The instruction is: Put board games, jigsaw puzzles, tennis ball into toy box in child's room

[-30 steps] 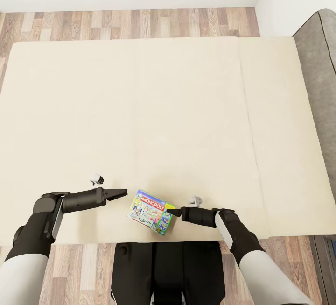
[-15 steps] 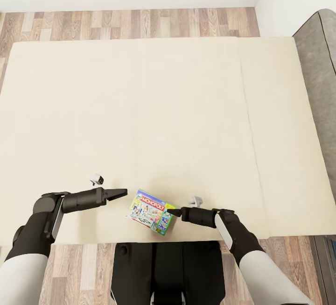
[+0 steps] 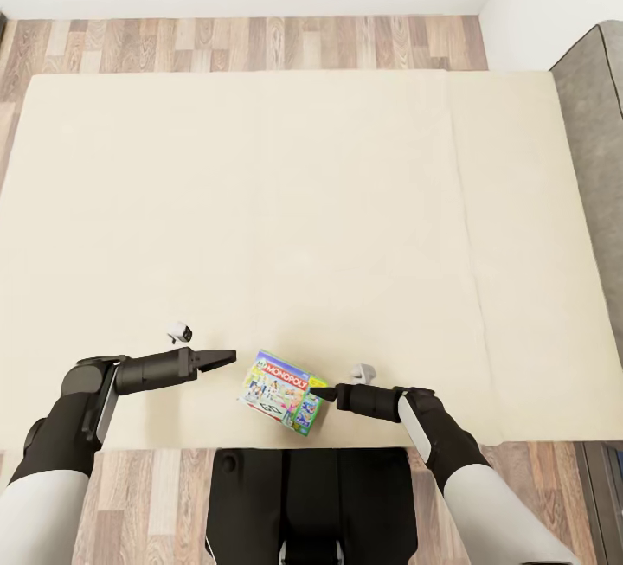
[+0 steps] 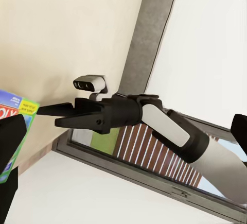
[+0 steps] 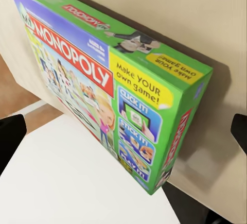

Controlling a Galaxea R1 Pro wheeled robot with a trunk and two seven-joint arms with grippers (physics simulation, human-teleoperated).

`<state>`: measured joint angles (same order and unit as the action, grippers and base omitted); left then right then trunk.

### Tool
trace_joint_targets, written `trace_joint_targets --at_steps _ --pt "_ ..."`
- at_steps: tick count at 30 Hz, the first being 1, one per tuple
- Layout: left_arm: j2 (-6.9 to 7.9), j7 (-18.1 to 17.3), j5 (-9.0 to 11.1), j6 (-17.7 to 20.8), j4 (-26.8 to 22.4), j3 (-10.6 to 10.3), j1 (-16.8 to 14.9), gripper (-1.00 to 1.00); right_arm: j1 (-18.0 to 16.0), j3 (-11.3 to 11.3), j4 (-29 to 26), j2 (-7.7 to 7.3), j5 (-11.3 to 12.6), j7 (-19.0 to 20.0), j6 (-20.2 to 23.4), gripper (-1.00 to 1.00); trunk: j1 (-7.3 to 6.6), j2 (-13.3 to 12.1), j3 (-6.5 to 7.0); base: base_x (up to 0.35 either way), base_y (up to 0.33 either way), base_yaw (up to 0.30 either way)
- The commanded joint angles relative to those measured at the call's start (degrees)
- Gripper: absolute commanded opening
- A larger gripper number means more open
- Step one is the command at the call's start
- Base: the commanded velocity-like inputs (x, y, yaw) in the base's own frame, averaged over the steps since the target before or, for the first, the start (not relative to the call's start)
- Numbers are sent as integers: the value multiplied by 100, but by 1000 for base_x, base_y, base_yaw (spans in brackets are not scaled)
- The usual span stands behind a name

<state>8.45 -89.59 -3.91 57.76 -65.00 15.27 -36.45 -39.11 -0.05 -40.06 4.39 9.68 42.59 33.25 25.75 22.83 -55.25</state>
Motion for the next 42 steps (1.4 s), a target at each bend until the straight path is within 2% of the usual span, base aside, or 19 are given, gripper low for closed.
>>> trace_joint_targets --at_steps 1,42 --pt "-1 -41 -41 60 -4 6 -4 100 0 -2 -3 0 43 -5 41 100 3 9 -5 0 0 117" --pt "-1 -41 -46 62 -4 11 -4 100 0 5 95 8 44 -5 41 100 3 9 -5 0 7 8"
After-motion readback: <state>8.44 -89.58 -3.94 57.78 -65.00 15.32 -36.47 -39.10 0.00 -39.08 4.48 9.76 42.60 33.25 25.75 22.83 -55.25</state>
